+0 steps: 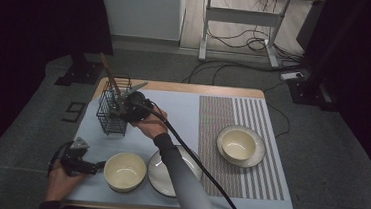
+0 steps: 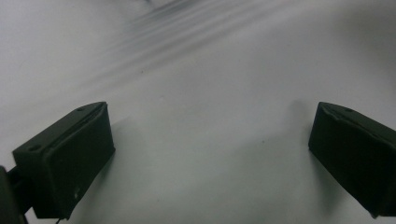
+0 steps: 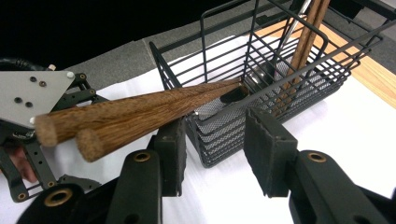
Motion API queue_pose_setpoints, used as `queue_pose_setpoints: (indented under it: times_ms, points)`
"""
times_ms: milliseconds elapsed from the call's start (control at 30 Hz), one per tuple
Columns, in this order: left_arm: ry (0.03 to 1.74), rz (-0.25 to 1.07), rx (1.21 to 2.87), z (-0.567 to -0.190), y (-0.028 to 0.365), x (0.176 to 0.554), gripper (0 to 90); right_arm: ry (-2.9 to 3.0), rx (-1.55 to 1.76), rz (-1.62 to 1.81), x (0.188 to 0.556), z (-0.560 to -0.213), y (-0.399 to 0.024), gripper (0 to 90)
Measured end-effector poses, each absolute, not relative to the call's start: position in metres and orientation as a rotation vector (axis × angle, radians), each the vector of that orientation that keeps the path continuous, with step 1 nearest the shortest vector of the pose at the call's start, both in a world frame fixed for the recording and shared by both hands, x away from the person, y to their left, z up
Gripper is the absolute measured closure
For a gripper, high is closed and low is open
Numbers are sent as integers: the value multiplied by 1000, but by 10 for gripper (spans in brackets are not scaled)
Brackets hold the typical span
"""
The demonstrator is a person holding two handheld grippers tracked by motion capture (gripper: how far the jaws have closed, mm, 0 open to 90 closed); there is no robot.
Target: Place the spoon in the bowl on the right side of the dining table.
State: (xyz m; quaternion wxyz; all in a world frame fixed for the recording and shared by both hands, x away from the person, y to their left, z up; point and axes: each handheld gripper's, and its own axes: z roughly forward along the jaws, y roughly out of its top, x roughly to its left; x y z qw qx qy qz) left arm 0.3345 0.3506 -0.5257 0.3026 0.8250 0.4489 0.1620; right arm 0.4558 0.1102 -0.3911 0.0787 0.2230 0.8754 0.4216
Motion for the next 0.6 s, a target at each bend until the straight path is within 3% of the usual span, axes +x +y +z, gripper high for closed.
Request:
queue_pose_setpoints:
  times_ms: [400,600]
  points:
    - [1190,430,2187,-526,351,335,0,2610,642,1270,458,-394,116,771]
    - [1189,429,2188,-526,351,335,0,2577,611,1242,455,-392,117,790]
